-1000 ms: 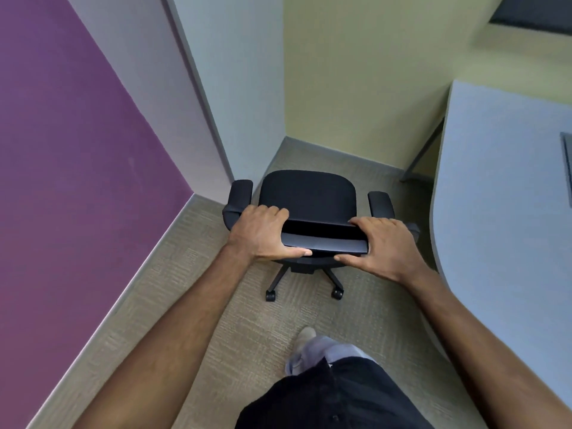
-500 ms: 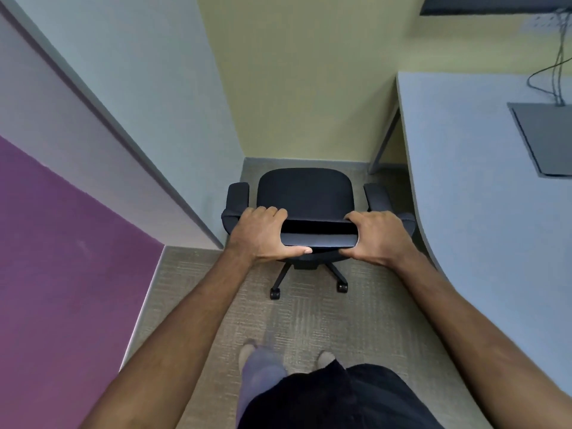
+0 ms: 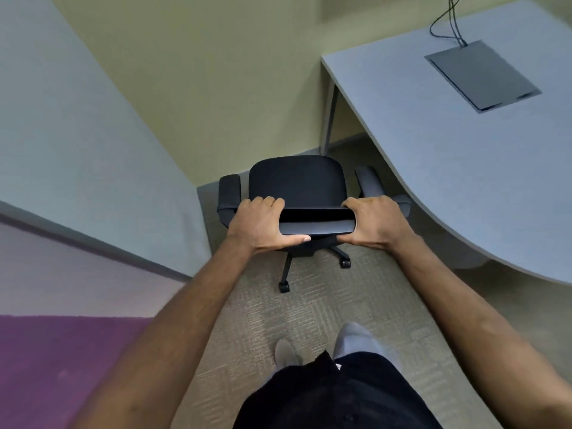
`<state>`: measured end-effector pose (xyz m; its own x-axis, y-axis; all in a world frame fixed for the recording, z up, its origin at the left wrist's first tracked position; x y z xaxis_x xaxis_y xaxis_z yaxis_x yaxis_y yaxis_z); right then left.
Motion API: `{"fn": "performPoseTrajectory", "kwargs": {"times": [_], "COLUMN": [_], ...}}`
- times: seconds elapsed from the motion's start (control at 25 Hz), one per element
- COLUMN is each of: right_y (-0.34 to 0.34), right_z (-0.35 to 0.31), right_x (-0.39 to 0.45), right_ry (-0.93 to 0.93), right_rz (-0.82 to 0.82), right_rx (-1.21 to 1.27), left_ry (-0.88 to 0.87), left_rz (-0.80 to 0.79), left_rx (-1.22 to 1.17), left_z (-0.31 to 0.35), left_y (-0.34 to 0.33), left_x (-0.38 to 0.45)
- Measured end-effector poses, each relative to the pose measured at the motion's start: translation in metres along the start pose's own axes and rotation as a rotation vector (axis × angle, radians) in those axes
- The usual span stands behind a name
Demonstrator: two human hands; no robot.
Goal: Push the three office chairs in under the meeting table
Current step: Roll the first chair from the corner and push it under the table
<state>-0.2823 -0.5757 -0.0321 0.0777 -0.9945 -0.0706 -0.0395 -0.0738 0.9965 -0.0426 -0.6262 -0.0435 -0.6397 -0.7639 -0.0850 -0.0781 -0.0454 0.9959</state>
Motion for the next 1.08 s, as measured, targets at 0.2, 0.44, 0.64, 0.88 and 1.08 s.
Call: {"fn": "performPoseTrajectory", "kwargs": {"times": [0.2,0.44,0.64,0.88,1.08], "right_y": [-0.004,-0.009,-0.009,-0.006,-0.004], "right_z": [-0.021,-0.031,-0.036,-0.051,-0.049], "right_x": [0.009,0.037,0.078,0.121,0.163], "right_ry": [-0.117,-0.24,-0.373,-0.53,-0.666], "right_rz": [0.033,0.081,0.075,0.103,0.117], "right_rx": [0.023,0.005,0.029,0.049,0.06], "left_ry": [-0.144,-0.282,-0.386,-0.547,-0.675], "left_rz": [0.02,0.038,0.008,-0.004,-0.057], "left_rx": [0.042,0.057,0.029,0.04,0.065], "left_z": [-0.038,-0.076,-0.113,-0.151,-0.173], "left_y": [0.002,0.007,0.015,0.024,0.035], "left_x": [0.02,0.064,0.122,0.186,0.251]}}
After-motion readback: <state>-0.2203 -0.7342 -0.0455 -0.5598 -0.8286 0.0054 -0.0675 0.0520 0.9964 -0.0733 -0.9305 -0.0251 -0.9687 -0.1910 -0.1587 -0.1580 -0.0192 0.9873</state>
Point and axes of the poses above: each hand's wrist, its own x-axis towards the middle knuckle, its own y-axis out of the back of the hand, z = x × y, the point moved 5 cm from there along x, towards the middle knuckle, and after that the axes turned 6 degrees about -y, right-handed, at the moved point
